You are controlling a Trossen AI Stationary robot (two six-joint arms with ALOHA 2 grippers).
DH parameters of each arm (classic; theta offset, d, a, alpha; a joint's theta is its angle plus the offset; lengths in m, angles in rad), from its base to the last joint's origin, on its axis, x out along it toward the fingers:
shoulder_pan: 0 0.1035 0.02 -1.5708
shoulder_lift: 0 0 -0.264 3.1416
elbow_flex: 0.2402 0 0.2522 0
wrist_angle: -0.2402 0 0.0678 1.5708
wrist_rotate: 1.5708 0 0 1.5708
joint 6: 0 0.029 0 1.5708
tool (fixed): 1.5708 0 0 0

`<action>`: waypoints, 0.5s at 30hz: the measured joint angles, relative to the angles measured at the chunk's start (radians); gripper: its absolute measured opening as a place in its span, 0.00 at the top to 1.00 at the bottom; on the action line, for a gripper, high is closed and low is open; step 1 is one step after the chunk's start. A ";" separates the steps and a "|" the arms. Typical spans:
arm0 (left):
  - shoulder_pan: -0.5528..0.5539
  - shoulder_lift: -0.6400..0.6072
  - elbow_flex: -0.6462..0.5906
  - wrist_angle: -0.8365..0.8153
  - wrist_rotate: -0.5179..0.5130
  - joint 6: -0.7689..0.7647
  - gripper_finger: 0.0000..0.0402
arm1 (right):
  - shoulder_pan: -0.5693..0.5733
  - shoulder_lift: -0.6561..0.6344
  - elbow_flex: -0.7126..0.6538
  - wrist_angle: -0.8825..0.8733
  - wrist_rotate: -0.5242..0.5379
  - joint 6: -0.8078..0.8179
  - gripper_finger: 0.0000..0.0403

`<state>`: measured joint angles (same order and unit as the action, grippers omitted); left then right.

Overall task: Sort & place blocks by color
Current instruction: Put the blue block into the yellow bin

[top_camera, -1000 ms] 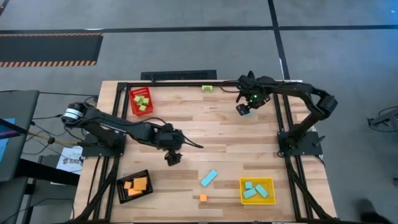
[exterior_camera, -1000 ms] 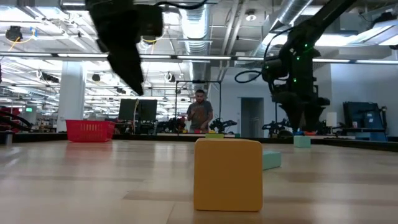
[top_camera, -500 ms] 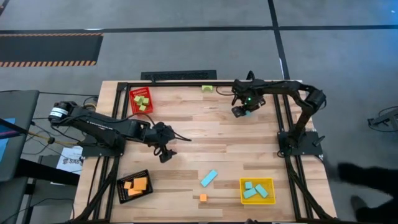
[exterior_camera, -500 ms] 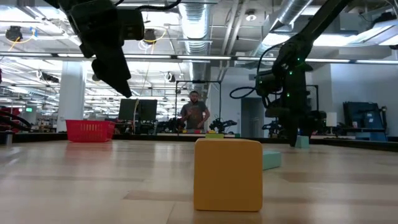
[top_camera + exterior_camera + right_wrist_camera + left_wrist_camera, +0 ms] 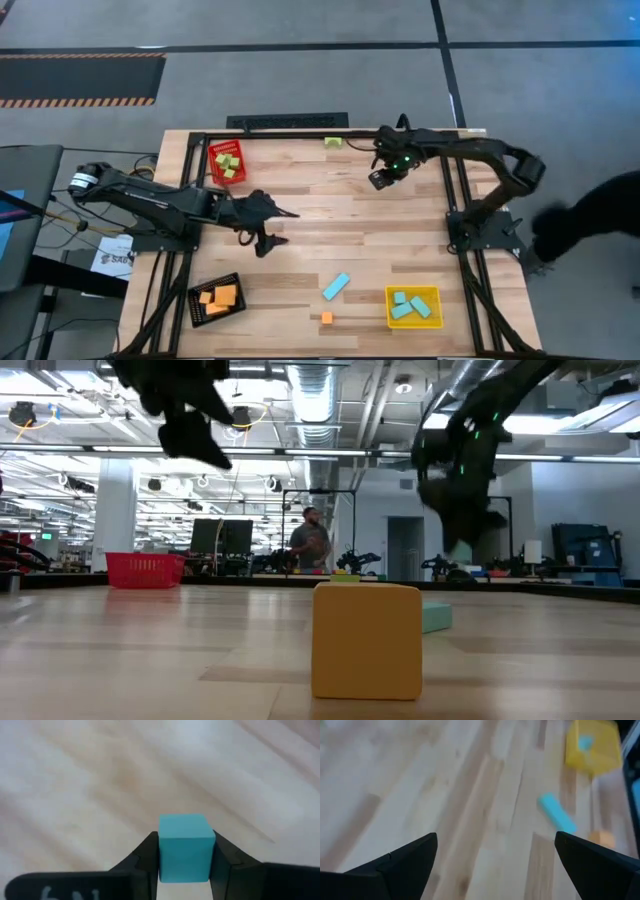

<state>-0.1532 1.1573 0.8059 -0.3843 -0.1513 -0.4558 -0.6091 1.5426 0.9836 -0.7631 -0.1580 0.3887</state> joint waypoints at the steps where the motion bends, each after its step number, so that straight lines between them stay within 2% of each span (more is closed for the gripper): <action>1: 0.000 -0.020 0.000 0.007 -0.018 -0.001 0.03 | 0.020 -0.035 0.000 0.021 -0.020 0.011 0.70; 5: 0.004 -0.083 0.000 0.068 -0.120 -0.002 0.03 | 0.104 -0.159 0.000 0.151 -0.096 0.049 0.70; 10: 0.019 -0.051 0.003 0.289 -0.135 0.064 0.03 | 0.191 -0.236 0.002 0.343 -0.259 0.135 0.70; 12: 0.019 -0.033 0.001 0.289 -0.136 0.102 0.03 | 0.232 -0.266 0.002 0.311 -0.305 0.175 0.70; 15: 0.026 -0.016 0.001 0.282 -0.143 0.109 0.03 | 0.333 -0.311 0.001 0.226 -0.316 0.229 0.70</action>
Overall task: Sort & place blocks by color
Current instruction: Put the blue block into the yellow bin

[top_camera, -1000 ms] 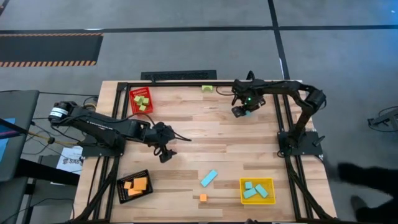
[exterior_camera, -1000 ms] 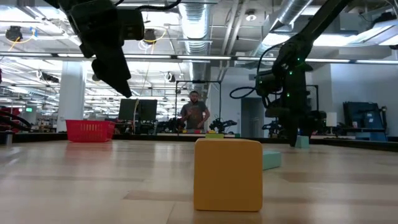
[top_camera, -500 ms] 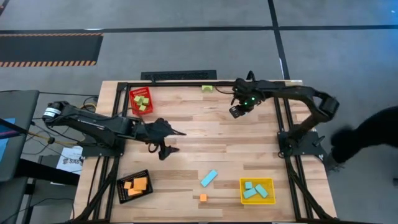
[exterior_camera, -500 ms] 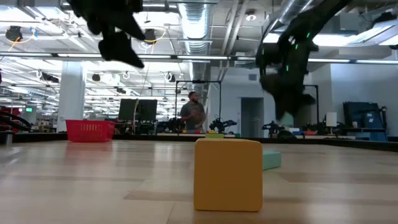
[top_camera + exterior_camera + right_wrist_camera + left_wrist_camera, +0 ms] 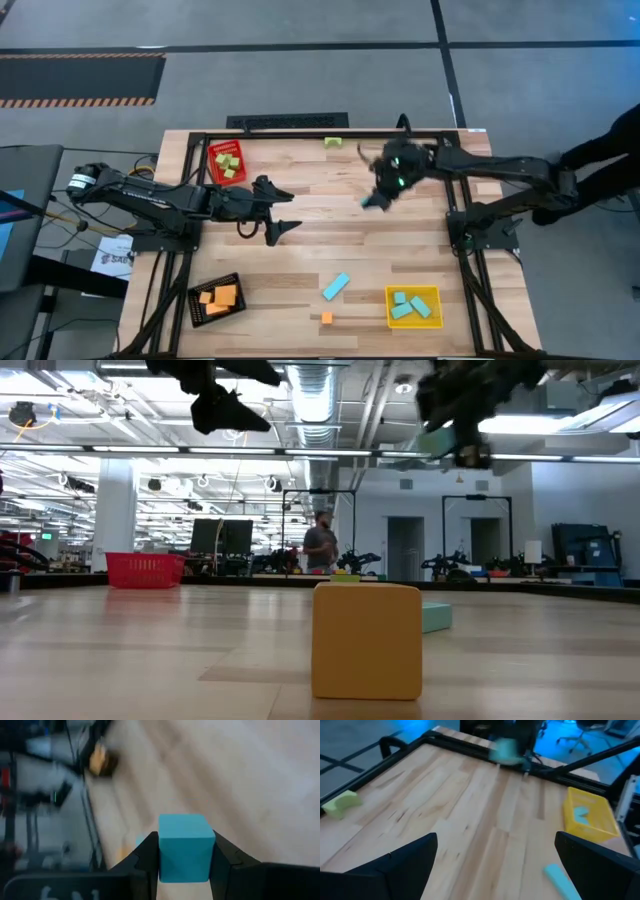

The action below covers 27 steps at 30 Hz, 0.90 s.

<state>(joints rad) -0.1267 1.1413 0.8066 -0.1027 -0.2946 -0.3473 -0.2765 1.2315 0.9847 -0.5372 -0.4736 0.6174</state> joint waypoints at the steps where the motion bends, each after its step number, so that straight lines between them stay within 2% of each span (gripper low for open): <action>1: 0.006 0.004 0.000 0.002 0.000 0.000 0.03 | 0.040 -0.014 0.000 -0.037 -0.003 0.024 0.69; 5: 0.029 0.006 0.000 -0.002 -0.015 0.018 0.03 | 0.259 -0.041 0.000 -0.212 0.028 0.181 0.66; 9: 0.056 0.006 0.000 -0.005 -0.057 0.053 0.03 | 0.488 -0.031 -0.001 -0.331 0.074 0.418 0.67; 17: 0.126 0.007 0.000 -0.019 -0.054 0.182 0.03 | 0.837 0.061 0.001 -0.291 0.101 0.922 0.66; 22: 0.162 0.036 -0.002 -0.019 -0.050 0.251 0.03 | 0.948 0.156 -0.001 -0.278 0.089 1.056 0.66; 27: 0.196 0.123 0.001 0.023 0.025 0.284 0.03 | 0.966 0.253 -0.001 -0.258 0.060 1.079 0.65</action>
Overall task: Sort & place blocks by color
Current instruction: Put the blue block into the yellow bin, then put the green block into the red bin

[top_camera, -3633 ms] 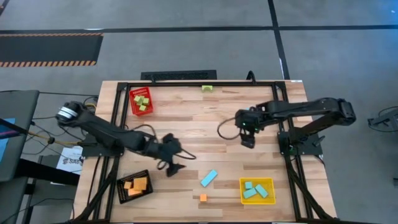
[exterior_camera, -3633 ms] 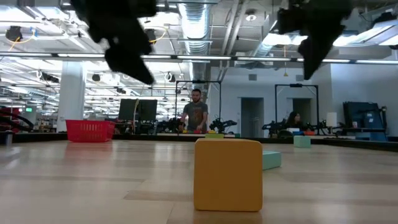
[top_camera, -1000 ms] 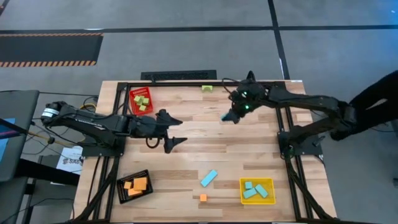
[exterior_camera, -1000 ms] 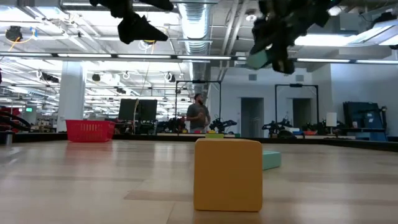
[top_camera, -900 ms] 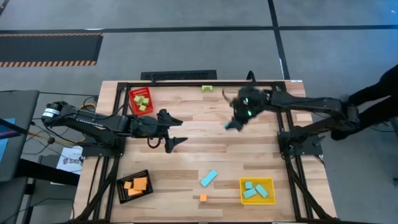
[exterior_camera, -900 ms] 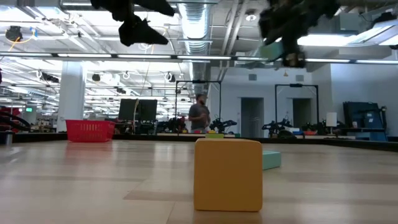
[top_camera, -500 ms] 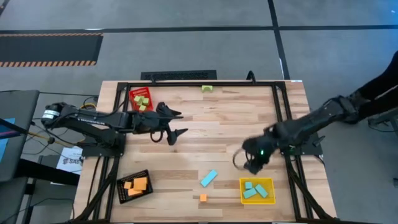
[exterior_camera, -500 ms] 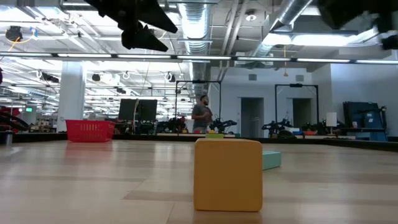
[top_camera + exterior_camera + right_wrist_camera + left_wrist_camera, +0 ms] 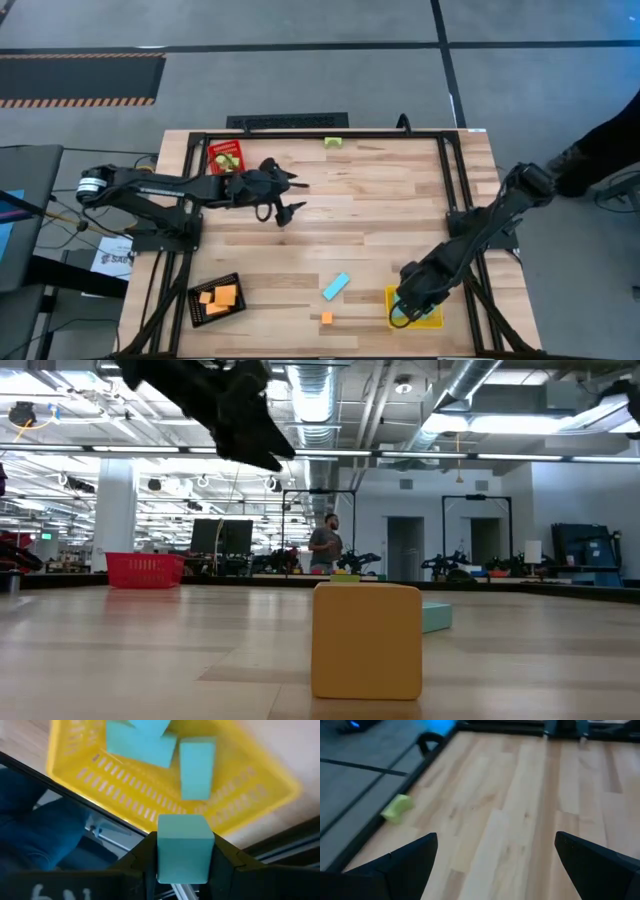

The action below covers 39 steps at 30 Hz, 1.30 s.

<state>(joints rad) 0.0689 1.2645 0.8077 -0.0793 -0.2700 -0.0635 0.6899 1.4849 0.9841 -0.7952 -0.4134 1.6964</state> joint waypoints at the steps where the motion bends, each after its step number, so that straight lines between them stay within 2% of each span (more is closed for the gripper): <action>1: 0.004 0.020 0.003 0.008 0.022 0.000 0.03 | 0.001 0.014 0.000 0.003 -0.006 -0.001 0.65; 4: 0.011 0.060 0.011 -0.003 0.067 -0.007 0.03 | 0.010 0.043 0.000 0.027 -0.027 -0.001 0.65; 11: 0.012 0.095 0.015 0.029 0.109 -0.013 0.03 | 0.024 0.060 -0.001 0.010 0.026 -0.009 0.61; 17: 0.011 0.096 0.015 0.028 0.110 -0.037 0.03 | 0.012 0.036 0.000 -0.020 0.027 -0.023 0.49; 24: 0.011 0.096 0.015 0.026 0.110 -0.074 0.03 | -0.016 -0.003 0.000 -0.068 0.054 -0.130 0.32; 27: 0.011 0.096 0.015 0.025 0.110 -0.076 0.03 | -0.031 -0.059 0.000 -0.068 0.131 -0.200 0.28; 33: 0.011 0.096 0.015 0.005 0.110 -0.112 0.03 | -0.096 -0.213 0.000 -0.081 0.407 -0.360 0.28; 39: 0.007 0.096 0.015 -0.020 0.102 -0.315 0.03 | -0.190 -0.307 0.000 -0.087 0.626 -0.572 0.28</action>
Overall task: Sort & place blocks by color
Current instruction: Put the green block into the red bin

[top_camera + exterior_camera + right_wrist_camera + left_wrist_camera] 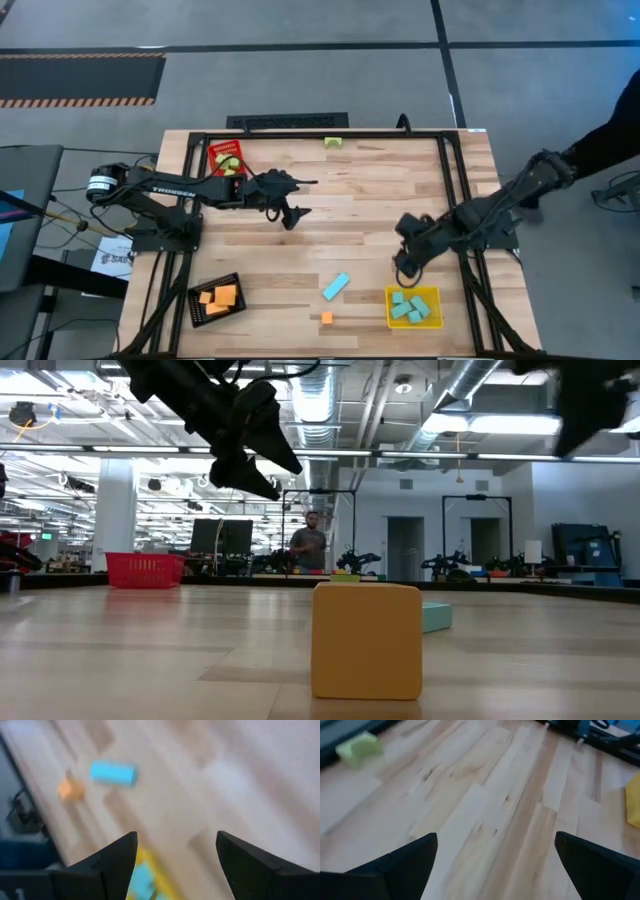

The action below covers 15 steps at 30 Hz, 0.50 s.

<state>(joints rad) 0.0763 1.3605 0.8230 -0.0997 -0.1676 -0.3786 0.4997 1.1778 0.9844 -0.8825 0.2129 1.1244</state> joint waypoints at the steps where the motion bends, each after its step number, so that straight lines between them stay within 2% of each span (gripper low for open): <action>1: -0.004 0.001 0.000 -0.005 0.001 -0.021 0.03 | -0.023 -0.005 0.000 0.000 0.026 -0.039 0.28; 3: -0.020 0.010 0.000 -0.005 0.006 -0.035 0.03 | -0.082 -0.008 0.000 0.010 0.055 -0.127 0.28; 6: -0.053 0.018 0.000 -0.007 0.047 -0.039 0.03 | -0.184 0.009 0.000 0.049 0.030 -0.269 0.28; 9: -0.091 0.035 0.000 -0.039 0.054 -0.083 0.03 | -0.264 0.043 0.000 0.143 -0.060 -0.485 0.28; 15: -0.118 0.034 0.000 -0.072 0.037 -0.164 0.03 | -0.340 0.159 0.000 0.315 -0.248 -1.039 0.28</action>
<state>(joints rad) -0.0421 1.3945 0.8227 -0.1719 -0.1309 -0.5431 0.1602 1.3371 0.9844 -0.5672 -0.0351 0.0851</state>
